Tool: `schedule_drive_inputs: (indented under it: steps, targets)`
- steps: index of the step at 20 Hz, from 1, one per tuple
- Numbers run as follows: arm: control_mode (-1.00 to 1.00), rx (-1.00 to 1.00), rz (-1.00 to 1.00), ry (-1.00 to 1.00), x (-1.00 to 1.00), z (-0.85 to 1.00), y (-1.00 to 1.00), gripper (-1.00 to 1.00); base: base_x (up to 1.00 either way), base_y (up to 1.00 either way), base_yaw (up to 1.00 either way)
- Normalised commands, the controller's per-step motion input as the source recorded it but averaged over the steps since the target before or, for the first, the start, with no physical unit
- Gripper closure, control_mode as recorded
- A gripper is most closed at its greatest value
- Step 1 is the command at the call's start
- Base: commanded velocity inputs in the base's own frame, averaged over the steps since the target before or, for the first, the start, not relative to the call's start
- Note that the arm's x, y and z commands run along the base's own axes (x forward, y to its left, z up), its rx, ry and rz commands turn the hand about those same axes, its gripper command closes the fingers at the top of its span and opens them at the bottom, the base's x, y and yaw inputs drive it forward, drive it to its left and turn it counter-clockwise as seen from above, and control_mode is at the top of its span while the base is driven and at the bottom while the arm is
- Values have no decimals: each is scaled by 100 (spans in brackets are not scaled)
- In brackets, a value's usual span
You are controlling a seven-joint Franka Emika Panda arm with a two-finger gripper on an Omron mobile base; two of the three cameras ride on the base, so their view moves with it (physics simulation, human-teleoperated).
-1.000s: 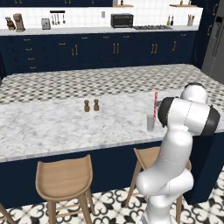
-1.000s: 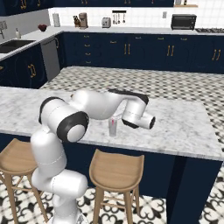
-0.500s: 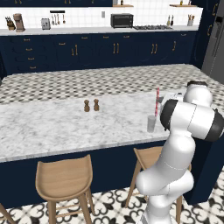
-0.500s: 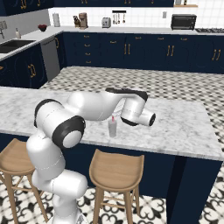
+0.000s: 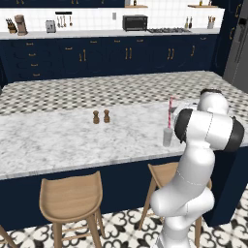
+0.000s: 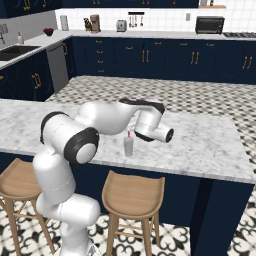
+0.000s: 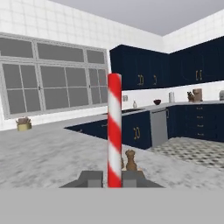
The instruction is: Take a straw from the drawer in front and place it inside the glass cup on the dining counter.
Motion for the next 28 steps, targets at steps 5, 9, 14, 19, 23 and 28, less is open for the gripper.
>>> schedule_drive_inputs:
  steps: [5, 9, 14, 19, 23, 28]
  targets:
    - [-100, 0, -3, 1, 8, -29, 0, 100, 0, 0, 0]
    - [-100, 0, -1, 0, 2, -26, 0, 100, 0, 0, 0]
    - [-100, 0, -1, 0, 3, -24, 0, 100, 0, 0, 0]
    - [-100, 0, -1, 0, 1, -24, 0, 100, 0, 0, 0]
    - [-100, 0, -2, 0, 0, -24, 0, 100, 0, 0, 0]
    - [-100, -2, -3, 0, 0, -22, 0, 100, 0, 0, 0]
